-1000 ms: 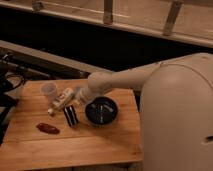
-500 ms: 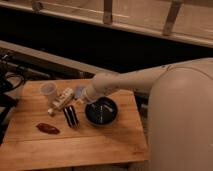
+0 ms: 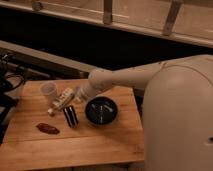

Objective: Knock the eraser over

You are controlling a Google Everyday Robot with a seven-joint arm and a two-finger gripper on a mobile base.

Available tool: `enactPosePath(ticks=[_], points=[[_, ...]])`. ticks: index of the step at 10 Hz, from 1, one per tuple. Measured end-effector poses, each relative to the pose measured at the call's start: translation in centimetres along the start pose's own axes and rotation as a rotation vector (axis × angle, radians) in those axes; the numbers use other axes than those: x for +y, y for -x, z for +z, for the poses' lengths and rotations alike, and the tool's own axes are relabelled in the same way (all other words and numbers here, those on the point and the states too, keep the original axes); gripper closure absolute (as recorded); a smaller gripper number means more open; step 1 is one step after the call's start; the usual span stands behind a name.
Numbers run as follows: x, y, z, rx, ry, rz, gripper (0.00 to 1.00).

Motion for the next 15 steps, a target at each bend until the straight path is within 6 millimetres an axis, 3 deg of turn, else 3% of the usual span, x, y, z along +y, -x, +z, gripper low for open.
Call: enactPosePath(ticks=[6,9,12,15], points=[[1.0,-3.0,-0.8,0.037,0.047,0.048,0.96],[2.4,-4.1,-0.2,0.052,0.114,0.066,0.96],[5.7,-3.9,1.3,0.033,0.234,0.056,0.96],[6.0,-2.1,3.1,-0.010,0.281,0.020,0.96]])
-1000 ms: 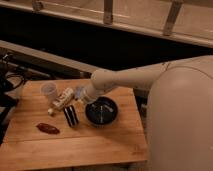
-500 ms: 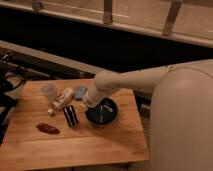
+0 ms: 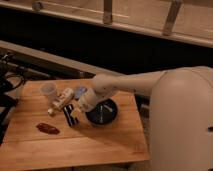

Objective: Knock the eraser over

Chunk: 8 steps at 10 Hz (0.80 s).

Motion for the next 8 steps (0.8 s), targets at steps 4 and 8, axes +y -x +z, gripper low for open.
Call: enactPosePath(ticks=[4,8], points=[[-1.8,3.1,0.5,-0.035,-0.057,-0.061,0.96],[-2.9,1.9,-2.0,-0.097,-0.046,-0.118,0.96]])
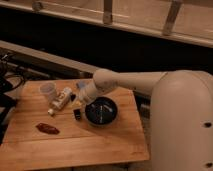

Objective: Knock the eraser over

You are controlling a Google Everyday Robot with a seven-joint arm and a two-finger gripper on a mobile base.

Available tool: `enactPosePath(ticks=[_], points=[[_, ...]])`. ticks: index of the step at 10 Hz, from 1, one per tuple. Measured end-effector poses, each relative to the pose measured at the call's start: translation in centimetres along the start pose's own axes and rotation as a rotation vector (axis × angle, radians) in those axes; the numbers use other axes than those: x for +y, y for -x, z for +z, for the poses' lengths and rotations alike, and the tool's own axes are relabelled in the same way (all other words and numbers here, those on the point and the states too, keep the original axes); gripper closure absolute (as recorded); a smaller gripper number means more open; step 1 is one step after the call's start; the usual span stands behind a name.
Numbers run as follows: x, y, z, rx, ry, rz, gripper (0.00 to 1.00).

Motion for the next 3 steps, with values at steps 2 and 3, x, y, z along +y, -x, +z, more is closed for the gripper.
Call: enactPosePath(ticks=[2,3], points=[[-1.3,0.9,-0.4,-0.038,-0.032,-0.032,0.96],[-1.7,1.2,-0.6,-0.043,-0.032,-0.041,0.96]])
